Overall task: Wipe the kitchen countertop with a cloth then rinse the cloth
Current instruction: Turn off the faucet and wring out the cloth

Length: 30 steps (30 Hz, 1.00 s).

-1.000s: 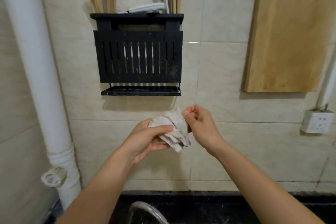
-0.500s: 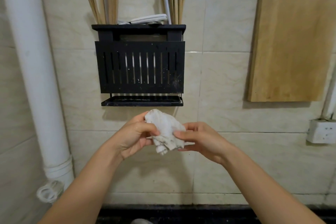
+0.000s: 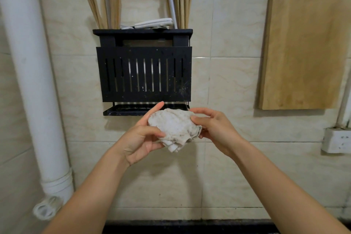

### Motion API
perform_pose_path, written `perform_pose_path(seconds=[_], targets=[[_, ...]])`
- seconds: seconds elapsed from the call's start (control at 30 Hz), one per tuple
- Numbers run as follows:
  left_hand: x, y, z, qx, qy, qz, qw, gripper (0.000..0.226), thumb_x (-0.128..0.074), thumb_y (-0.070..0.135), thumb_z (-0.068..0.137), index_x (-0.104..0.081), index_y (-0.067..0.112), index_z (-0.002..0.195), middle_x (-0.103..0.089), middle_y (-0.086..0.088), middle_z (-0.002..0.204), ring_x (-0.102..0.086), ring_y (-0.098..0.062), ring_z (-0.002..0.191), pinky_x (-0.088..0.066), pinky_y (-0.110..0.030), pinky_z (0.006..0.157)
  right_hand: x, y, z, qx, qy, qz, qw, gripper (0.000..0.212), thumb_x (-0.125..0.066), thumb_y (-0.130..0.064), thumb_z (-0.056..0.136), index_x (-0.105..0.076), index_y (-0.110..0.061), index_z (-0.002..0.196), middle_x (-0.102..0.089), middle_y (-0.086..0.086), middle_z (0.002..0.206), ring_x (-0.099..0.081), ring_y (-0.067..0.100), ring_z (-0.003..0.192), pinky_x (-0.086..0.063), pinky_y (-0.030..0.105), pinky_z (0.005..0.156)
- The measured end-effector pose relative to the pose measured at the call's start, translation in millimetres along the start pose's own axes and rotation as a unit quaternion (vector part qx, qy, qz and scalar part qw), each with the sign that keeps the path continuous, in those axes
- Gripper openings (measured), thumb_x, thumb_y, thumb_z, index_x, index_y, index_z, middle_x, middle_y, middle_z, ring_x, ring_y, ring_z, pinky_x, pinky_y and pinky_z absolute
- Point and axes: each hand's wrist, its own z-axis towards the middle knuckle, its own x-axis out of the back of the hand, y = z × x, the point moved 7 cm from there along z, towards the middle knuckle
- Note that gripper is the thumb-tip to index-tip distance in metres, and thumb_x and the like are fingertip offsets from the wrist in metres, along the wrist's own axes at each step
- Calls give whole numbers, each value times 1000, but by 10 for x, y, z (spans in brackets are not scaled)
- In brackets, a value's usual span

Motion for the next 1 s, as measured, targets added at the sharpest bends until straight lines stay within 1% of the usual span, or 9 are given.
perform_pose_path(seconds=[0.1, 0.17, 0.27, 0.3, 0.37, 0.47, 0.6, 0.8, 1.0], targets=[[12, 9, 10, 2, 15, -8, 1000, 71, -61, -6, 68, -57, 31, 128, -65, -11, 120, -67, -27, 97, -58, -34, 71, 6, -118, -52, 63, -9, -84, 994, 21, -54, -3, 92, -66, -19, 89, -60, 7, 73, -54, 16, 67, -45, 26, 56], [7, 20, 8, 7, 19, -1, 1000, 67, -62, -1, 69, -55, 26, 130, -64, -14, 115, -68, -23, 88, -58, -31, 69, -43, -121, -113, 63, -43, -112, 991, 22, -54, -8, 88, -73, -17, 81, -68, 1, 80, -57, 13, 74, -46, 25, 61], [4, -2, 7, 15, 20, 24, 999, 71, -63, -5, 66, -53, 20, 131, -64, -13, 115, -69, -23, 90, -58, -31, 72, -93, -32, -170, 40, -80, -156, 984, 11, -66, -18, 84, -77, -15, 84, -73, 2, 88, -61, 10, 77, -49, 24, 67], [2, -16, 6, 18, 17, 35, 999, 73, -63, -9, 65, -53, 20, 131, -63, -14, 119, -68, -25, 95, -58, -32, 73, -78, -7, -165, 36, -74, -151, 985, 6, -70, -14, 83, -76, -14, 83, -71, 6, 85, -61, 13, 74, -50, 25, 68], [-24, -26, 2, 20, 7, 62, 998, 73, -61, -16, 66, -56, 22, 128, -60, -15, 124, -65, -30, 104, -58, -34, 74, -11, 25, -122, 19, -40, -82, 996, 15, -69, 3, 80, -72, -11, 76, -66, 13, 79, -61, 19, 69, -53, 27, 68], [-94, 41, 21, 2, -5, 96, 995, 70, -56, -22, 71, -60, 25, 124, -60, -8, 126, -64, -26, 107, -57, -33, 73, 75, 18, -16, -8, -11, 31, 999, 29, -60, 17, 79, -70, -10, 72, -68, 7, 78, -63, 18, 67, -52, 25, 64], [-103, 174, 89, -36, 20, 99, 994, 71, -56, -22, 73, -60, 28, 123, -63, -1, 121, -67, -21, 102, -57, -31, 73, 96, -80, 132, -5, 10, 77, 997, 30, -55, 19, 80, -72, -6, 85, -71, 8, 84, -66, 19, 72, -52, 23, 63], [20, 18, 138, -45, 114, 92, 988, 71, -63, -19, 73, -57, 24, 129, -64, -1, 117, -71, -21, 89, -59, -27, 68, 261, 20, 318, -13, 146, 106, 983, 26, -66, 17, 75, -60, -5, 87, -62, 15, 84, -61, 22, 67, -53, 25, 63], [180, 80, 246, -65, 187, 129, 972, 49, -64, -1, 84, -59, 21, 128, -70, -2, 107, -70, -17, 87, -57, -24, 62, 273, 50, 503, -20, 142, 97, 985, 19, -73, 9, 74, -62, -3, 85, -65, 15, 85, -63, 22, 74, -54, 27, 68]])
